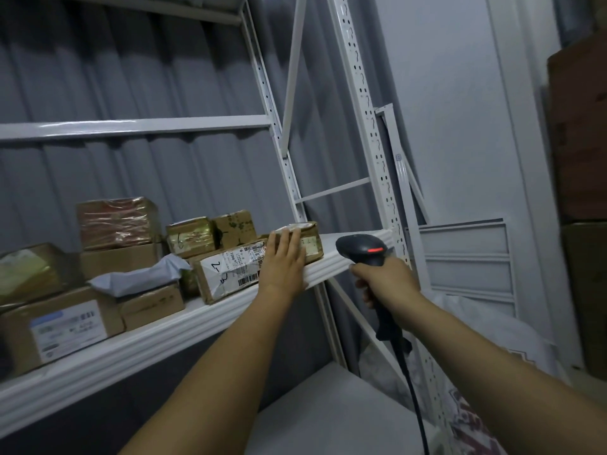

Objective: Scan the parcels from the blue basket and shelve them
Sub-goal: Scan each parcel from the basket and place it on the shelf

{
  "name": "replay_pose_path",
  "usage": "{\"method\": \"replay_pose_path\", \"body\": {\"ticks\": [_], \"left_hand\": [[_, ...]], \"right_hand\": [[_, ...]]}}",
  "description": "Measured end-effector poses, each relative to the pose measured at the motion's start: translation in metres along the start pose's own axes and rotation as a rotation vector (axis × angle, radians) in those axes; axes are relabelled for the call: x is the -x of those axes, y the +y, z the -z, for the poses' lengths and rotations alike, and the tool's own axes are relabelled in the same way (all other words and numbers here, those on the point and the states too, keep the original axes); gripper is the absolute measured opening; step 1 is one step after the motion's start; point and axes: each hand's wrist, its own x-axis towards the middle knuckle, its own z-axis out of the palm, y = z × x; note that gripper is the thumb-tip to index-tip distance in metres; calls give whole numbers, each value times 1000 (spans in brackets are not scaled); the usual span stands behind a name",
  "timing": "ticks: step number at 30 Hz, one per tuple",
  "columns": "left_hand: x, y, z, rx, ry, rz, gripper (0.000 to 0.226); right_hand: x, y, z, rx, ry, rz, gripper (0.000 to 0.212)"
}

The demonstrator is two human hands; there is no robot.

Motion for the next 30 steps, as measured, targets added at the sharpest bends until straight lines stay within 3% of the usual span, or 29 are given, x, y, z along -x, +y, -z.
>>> {"method": "replay_pose_path", "body": {"ticks": [3, 12, 21, 30], "left_hand": [[14, -5, 12, 9, 5, -40, 73], [169, -29, 36, 452, 15, 67, 55], [409, -16, -6, 742, -301, 227, 53], [613, 57, -110, 845, -752, 267, 56]], "right_hand": [[19, -5, 4, -8, -16, -26, 19], [148, -2, -4, 46, -130, -104, 15], [320, 71, -59, 252, -430, -221, 14], [410, 208, -98, 560, -644, -351, 19]]}}
